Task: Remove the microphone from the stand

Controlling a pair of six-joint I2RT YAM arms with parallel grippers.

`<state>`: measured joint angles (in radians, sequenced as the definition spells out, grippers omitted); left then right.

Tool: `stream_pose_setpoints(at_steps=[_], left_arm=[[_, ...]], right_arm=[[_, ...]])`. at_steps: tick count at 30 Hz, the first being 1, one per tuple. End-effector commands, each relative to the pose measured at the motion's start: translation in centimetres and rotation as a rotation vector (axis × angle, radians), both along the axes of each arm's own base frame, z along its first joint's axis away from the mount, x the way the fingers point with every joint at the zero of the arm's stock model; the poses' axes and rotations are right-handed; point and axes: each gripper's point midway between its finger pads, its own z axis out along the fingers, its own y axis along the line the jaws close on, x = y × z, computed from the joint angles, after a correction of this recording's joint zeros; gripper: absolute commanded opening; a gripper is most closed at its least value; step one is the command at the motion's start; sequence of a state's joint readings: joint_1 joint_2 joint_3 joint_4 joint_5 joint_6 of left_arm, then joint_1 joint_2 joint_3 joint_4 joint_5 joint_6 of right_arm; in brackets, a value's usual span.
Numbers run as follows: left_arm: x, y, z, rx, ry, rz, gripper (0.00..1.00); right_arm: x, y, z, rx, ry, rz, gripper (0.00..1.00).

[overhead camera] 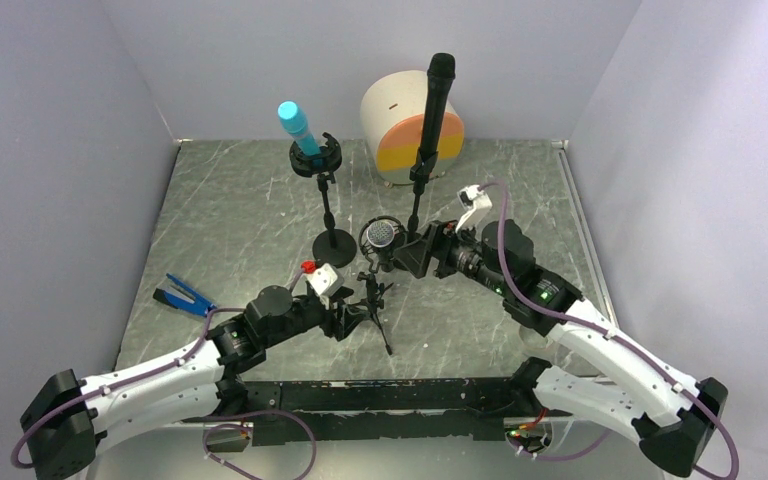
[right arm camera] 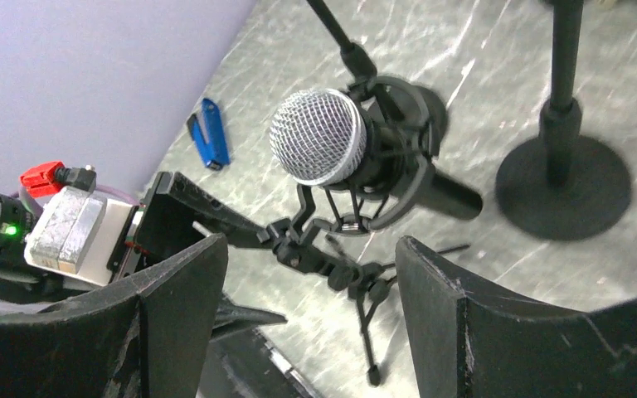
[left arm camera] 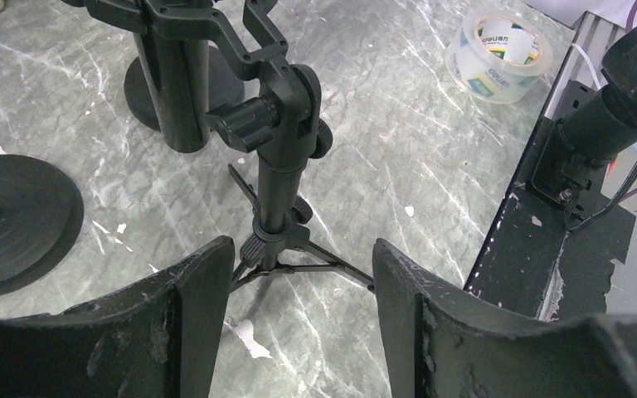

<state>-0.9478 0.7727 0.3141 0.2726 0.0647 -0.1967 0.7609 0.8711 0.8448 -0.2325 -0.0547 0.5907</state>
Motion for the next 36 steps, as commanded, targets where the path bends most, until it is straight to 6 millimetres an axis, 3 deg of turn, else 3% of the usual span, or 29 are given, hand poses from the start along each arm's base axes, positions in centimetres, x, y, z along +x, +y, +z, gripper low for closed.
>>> stream_pose_setpoints(at_steps=[1, 9, 17, 29, 36], left_arm=[[0.2, -0.4, 1.4, -0.035, -0.037, -0.008, 0.66], [-0.1, 0.3, 1.1, -0.021, -0.018, 0.002, 0.65], [-0.4, 1.1, 1.4, -0.013, -0.024, 0.008, 0.65], [-0.5, 0.4, 1.8, -0.024, -0.005, -0.011, 0.64], [-0.5, 0.4, 2.1, -0.024, -0.020, -0.013, 0.64]], right_arm=[[1.7, 0.4, 4.6, -0.079, -0.296, -0.026, 0.76], [2.7, 1.6, 5.7, -0.227, -0.523, -0.070, 0.78], [5.4, 2.8, 4.0, -0.377, -0.394, -0.154, 0.79], [5.2, 4.2, 1.3, -0.453, -0.358, -0.067, 0.82], [5.5, 5.7, 1.5, -0.440, -0.362, -0.034, 0.82]])
